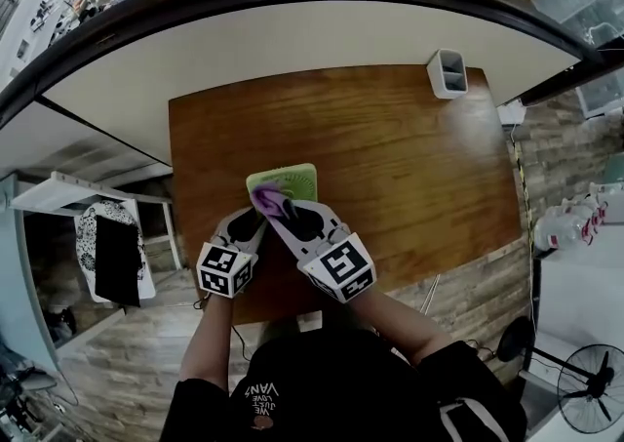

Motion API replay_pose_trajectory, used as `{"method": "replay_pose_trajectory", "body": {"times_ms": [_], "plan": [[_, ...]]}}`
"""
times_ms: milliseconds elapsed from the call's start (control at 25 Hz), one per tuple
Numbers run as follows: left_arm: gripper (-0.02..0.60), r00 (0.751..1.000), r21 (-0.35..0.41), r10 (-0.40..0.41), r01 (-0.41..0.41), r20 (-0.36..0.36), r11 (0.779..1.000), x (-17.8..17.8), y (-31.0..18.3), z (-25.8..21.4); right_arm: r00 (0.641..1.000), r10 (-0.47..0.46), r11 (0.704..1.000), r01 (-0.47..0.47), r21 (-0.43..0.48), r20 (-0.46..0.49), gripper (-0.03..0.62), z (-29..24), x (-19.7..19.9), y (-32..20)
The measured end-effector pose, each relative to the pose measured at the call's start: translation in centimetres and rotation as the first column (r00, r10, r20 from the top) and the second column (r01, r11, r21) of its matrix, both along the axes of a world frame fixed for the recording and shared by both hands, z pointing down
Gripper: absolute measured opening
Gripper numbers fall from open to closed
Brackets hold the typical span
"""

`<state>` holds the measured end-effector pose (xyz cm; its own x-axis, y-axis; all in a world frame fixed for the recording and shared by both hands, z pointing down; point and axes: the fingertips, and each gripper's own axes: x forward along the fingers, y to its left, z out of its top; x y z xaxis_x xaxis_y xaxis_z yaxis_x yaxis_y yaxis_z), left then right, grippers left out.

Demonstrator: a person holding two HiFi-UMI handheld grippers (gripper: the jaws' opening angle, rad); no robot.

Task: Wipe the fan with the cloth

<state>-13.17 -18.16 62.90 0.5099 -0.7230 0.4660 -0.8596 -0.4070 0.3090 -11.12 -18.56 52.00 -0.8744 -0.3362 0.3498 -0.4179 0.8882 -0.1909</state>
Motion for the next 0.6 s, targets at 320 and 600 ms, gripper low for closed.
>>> {"method": "replay_pose_trajectory", "body": {"times_ms": [320, 600], "plan": [[0.112, 1.000, 0.001, 0.017, -0.017, 0.007, 1.000, 0.1, 0.1, 0.0, 0.998, -0.044, 0.999, 0.043, -0.005, -0.047, 0.084, 1.5, -1.8, -0.5], [0.109, 0.999, 0.001, 0.042, -0.042, 0.008, 0.999, 0.0, 0.1, 0.1, 0.999, 0.018, 0.999, -0.019, -0.029, -0.035, 0.084, 1.2, 0.3, -1.6]]}}
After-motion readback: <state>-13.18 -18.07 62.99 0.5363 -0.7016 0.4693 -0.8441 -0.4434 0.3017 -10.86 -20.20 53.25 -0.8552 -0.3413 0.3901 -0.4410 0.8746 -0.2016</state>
